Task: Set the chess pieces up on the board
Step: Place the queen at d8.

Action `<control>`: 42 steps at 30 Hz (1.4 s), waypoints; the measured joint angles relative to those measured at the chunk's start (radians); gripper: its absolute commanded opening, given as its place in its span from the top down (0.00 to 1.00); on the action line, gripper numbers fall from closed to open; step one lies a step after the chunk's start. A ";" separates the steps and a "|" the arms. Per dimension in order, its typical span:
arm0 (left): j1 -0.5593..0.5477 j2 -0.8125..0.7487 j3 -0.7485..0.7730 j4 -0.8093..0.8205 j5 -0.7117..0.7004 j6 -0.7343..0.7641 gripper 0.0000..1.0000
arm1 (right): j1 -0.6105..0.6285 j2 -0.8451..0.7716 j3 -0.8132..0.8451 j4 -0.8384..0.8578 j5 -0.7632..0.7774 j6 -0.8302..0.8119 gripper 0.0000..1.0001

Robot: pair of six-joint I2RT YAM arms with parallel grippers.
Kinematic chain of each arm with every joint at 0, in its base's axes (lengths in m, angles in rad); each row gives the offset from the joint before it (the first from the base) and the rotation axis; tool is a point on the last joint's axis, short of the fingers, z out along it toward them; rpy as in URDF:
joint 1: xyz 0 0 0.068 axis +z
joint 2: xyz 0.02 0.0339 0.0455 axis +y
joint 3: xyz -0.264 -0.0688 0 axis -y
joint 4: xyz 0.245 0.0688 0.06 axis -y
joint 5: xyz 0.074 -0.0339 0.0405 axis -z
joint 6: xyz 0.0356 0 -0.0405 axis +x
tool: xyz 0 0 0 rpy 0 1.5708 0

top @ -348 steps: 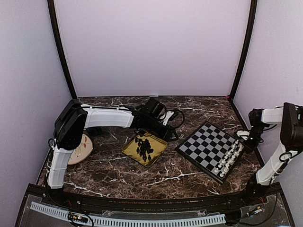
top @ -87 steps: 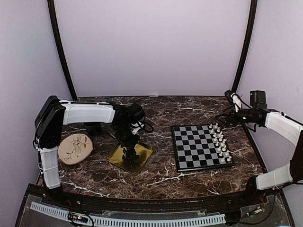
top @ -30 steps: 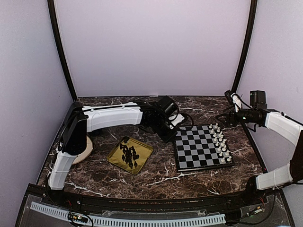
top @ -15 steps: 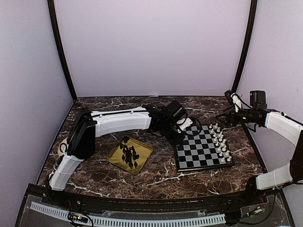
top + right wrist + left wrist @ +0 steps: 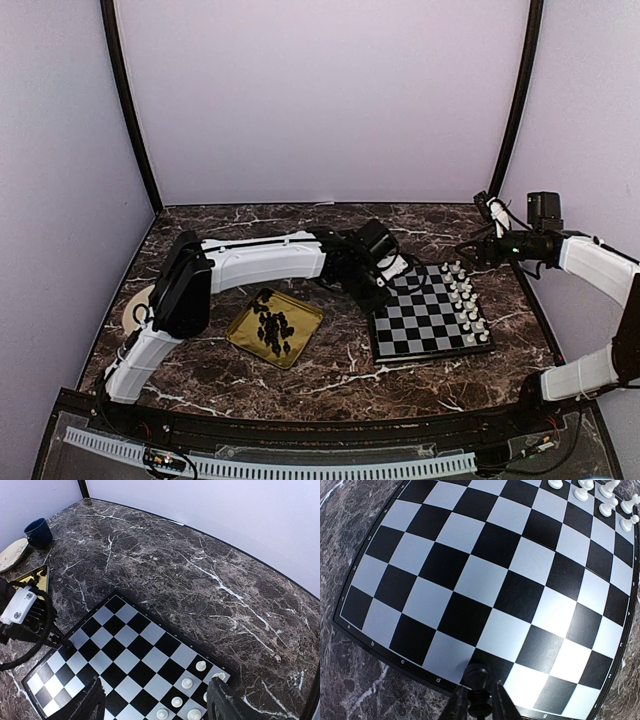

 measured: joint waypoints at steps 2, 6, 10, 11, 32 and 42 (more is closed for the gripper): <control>-0.001 0.003 0.002 0.000 -0.001 0.000 0.70 | 0.000 0.002 0.000 0.000 0.001 0.000 0.30; -0.004 0.017 0.003 -0.001 -0.003 0.000 0.69 | 0.000 0.004 0.000 0.000 0.002 0.000 0.30; -0.005 0.026 0.003 -0.001 -0.003 0.000 0.71 | 0.000 0.005 0.000 0.000 0.002 0.000 0.30; -0.005 0.027 0.003 -0.001 -0.003 0.000 0.72 | 0.000 0.005 0.000 0.000 0.002 0.000 0.30; -0.006 0.028 0.003 0.000 0.005 0.000 0.82 | 0.000 0.006 0.000 0.000 0.002 -0.006 0.30; -0.006 0.029 0.004 0.002 0.005 0.000 0.84 | 0.000 0.018 0.000 -0.003 0.003 -0.014 0.30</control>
